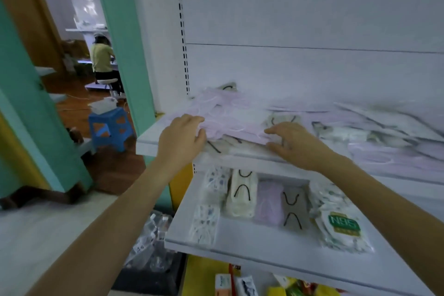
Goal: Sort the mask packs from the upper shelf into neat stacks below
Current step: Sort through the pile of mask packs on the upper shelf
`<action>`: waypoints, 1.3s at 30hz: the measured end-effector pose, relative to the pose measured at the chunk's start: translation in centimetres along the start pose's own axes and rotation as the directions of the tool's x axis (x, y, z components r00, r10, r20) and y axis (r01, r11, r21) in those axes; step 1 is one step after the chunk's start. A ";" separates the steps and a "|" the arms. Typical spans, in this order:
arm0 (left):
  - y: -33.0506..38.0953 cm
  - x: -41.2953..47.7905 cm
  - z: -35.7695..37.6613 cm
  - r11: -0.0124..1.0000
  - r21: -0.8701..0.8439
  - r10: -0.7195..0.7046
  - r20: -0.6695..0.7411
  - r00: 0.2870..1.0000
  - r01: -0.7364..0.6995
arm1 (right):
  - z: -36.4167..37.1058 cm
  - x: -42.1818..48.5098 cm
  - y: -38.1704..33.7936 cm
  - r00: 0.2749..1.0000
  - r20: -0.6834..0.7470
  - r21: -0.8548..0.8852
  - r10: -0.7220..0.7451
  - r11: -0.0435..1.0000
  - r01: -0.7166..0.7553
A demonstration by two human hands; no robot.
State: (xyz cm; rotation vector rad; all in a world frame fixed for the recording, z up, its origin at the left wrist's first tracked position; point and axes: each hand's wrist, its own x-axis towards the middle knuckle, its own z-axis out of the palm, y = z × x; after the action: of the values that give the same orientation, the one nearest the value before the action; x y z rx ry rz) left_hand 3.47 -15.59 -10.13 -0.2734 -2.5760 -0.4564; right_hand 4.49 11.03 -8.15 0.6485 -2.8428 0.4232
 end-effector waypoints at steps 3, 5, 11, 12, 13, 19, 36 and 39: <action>1.1 1.2 1.4 0.994 0.051 -0.105 0.153 0.983 0.098 | -0.1 -1.3 2.6 0.991 0.088 -0.083 0.097 0.993 -0.089; 1.9 1.6 2.5 0.997 0.000 -0.080 0.238 0.968 0.083 | -0.1 -2.0 3.8 0.989 0.091 -0.085 0.117 0.990 -0.109; 4.0 2.5 3.9 0.988 -0.153 0.013 0.196 0.980 0.018 | -1.3 -3.8 5.7 0.976 0.171 -0.170 0.136 0.980 -0.107; 4.5 2.4 3.9 0.983 -0.185 0.031 0.133 0.991 -0.006 | -1.3 -4.1 5.9 0.973 0.193 -0.167 0.125 0.981 -0.093; 5.2 2.2 3.8 0.974 -0.226 0.041 0.078 0.996 -0.022 | -1.3 -4.5 6.0 0.975 0.193 -0.149 0.107 0.986 -0.079; 8.1 2.0 3.6 0.990 -0.126 -0.060 0.031 0.998 0.063 | -0.8 -4.8 5.9 0.977 0.183 -0.126 0.105 0.989 -0.083; -1.0 2.4 0.3 0.870 -0.337 -0.313 0.190 0.930 0.361 | 5.0 7.6 -7.6 0.998 0.027 -0.130 0.056 0.990 -0.052; -1.8 3.3 0.1 0.817 -0.431 -0.292 0.265 0.919 0.384 | 4.9 7.4 -9.2 0.999 -0.033 -0.001 0.019 1.000 -0.019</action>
State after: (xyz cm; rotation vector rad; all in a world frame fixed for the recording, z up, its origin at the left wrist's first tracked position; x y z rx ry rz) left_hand 0.12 -16.89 -9.05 -0.0121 -2.6634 -1.2635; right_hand 1.42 -1.39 -8.80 0.6095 -2.8194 0.4316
